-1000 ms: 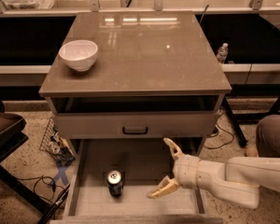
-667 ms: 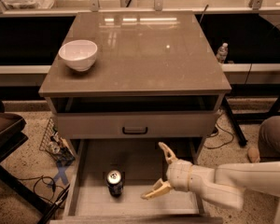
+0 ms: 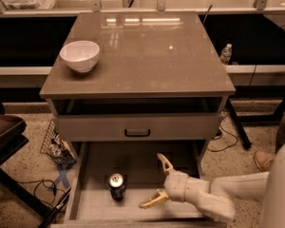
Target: Pick pepsi can from middle drawer and place on counter
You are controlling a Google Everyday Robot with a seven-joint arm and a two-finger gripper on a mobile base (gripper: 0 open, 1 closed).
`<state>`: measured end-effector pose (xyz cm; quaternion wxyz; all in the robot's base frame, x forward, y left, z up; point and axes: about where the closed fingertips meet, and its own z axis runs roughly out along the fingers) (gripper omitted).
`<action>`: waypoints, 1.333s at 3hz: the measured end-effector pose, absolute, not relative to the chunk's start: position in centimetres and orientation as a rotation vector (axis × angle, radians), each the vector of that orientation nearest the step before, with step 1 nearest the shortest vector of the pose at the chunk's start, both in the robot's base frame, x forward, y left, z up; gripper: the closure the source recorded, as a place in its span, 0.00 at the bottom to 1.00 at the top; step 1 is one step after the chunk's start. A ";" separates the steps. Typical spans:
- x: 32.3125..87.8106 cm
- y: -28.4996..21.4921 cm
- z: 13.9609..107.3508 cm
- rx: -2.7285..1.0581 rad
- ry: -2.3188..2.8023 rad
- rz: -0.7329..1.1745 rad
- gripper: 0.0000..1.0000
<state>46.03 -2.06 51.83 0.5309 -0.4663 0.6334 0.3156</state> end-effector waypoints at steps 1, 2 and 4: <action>46.7 1.3 48.7 -1.130 1.492 0.815 0.00; 47.9 5.6 44.6 -1.166 1.469 0.876 0.00; 47.9 10.3 42.0 -1.207 1.435 0.960 0.18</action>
Offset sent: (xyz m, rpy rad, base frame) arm 0.0285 0.1065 -0.1073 0.0380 0.0513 0.1472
